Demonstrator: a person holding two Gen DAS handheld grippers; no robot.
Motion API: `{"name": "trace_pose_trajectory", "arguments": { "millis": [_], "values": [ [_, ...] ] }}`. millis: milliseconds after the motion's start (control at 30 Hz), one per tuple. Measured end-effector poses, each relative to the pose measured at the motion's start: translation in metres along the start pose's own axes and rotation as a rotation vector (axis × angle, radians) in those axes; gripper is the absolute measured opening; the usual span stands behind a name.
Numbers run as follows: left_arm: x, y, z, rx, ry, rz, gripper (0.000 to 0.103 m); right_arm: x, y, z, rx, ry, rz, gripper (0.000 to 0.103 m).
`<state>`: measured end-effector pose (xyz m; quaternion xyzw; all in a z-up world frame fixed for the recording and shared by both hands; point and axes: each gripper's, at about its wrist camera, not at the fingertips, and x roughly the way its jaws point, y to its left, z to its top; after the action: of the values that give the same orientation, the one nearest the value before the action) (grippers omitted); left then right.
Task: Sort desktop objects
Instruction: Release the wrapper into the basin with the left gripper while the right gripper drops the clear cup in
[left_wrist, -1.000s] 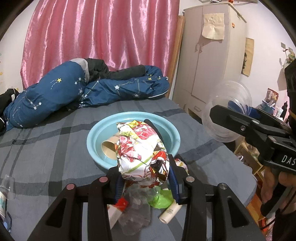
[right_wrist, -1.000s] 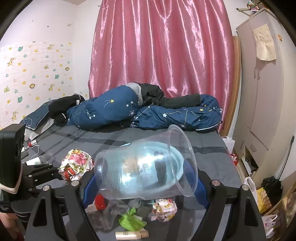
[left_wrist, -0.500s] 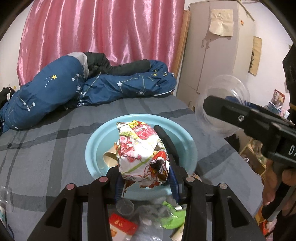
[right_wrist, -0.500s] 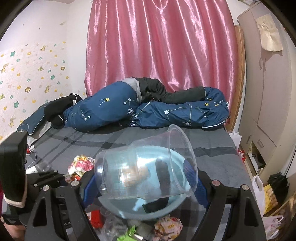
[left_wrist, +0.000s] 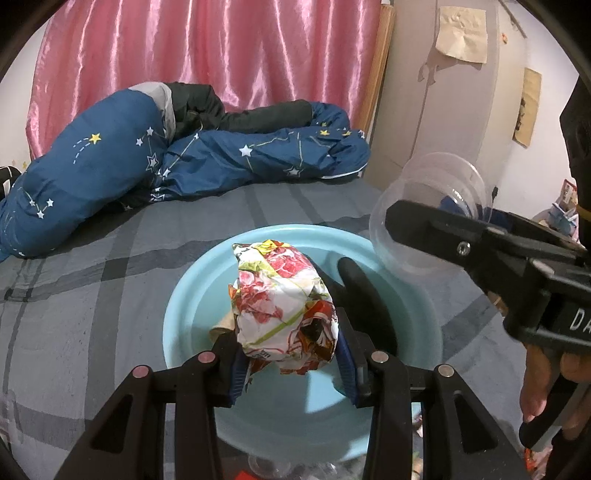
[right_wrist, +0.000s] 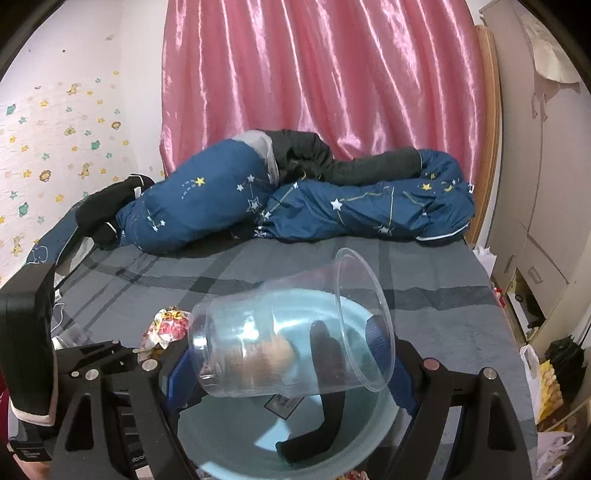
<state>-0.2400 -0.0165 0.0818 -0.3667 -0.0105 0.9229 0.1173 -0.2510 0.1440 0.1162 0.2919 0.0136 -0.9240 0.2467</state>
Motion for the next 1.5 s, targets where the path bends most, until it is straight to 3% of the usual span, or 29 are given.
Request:
{"name": "trace_pose_trajectory", "arguments": {
  "millis": [533, 867, 933, 967, 1067, 1200, 1500],
  "values": [
    [0.058, 0.014, 0.010, -0.023, 0.084, -0.006, 0.045, 0.076, -0.009, 0.003, 0.033, 0.097, 0.013, 0.088],
    [0.069, 0.017, 0.010, -0.039, 0.105, -0.009, 0.046, 0.091, -0.012, 0.000, 0.037, 0.128, -0.005, 0.088],
    [0.069, 0.016, 0.009, -0.035, 0.108, -0.006, 0.052, 0.094, -0.012, 0.001, 0.042, 0.138, -0.003, 0.089],
    [0.070, 0.016, 0.009, -0.035, 0.117, -0.009, 0.062, 0.095, -0.012, 0.001, 0.044, 0.142, -0.011, 0.089],
    [0.073, 0.015, 0.008, -0.039, 0.132, 0.006, 0.095, 0.096, -0.014, 0.000, 0.054, 0.152, -0.037, 0.103],
    [0.071, 0.016, 0.005, -0.053, 0.128, 0.019, 0.103, 0.096, -0.017, -0.002, 0.062, 0.177, -0.065, 0.103],
    [0.051, 0.013, 0.004, -0.052, 0.094, 0.047, 0.103, 0.079, -0.017, 0.001, 0.076, 0.166, -0.062, 0.103]
  ]
}}
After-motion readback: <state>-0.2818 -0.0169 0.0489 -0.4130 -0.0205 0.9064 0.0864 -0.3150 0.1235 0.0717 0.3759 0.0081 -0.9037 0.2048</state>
